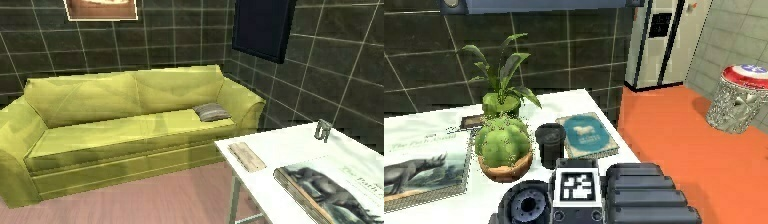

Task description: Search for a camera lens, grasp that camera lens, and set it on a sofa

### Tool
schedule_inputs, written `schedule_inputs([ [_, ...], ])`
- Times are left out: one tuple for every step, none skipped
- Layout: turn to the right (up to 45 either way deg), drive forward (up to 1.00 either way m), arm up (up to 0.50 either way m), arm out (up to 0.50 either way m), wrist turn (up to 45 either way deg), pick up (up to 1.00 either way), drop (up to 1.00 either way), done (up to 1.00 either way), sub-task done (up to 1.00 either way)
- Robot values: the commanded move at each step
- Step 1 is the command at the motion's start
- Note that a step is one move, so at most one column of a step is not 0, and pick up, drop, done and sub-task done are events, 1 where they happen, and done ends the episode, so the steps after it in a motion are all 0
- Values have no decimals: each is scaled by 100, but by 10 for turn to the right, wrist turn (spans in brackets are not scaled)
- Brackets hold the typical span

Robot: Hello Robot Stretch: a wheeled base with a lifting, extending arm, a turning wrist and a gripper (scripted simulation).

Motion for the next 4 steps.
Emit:
schedule_inputs([
  [0, 0, 0, 30, 0, 0, 0, 0, 0],
  [0, 0, 0, 0, 450, 0, 0, 0, 0],
  [0, 0, 0, 0, 450, 0, 0, 0, 0],
  [0, 0, 0, 0, 450, 0, 0, 0, 0],
])
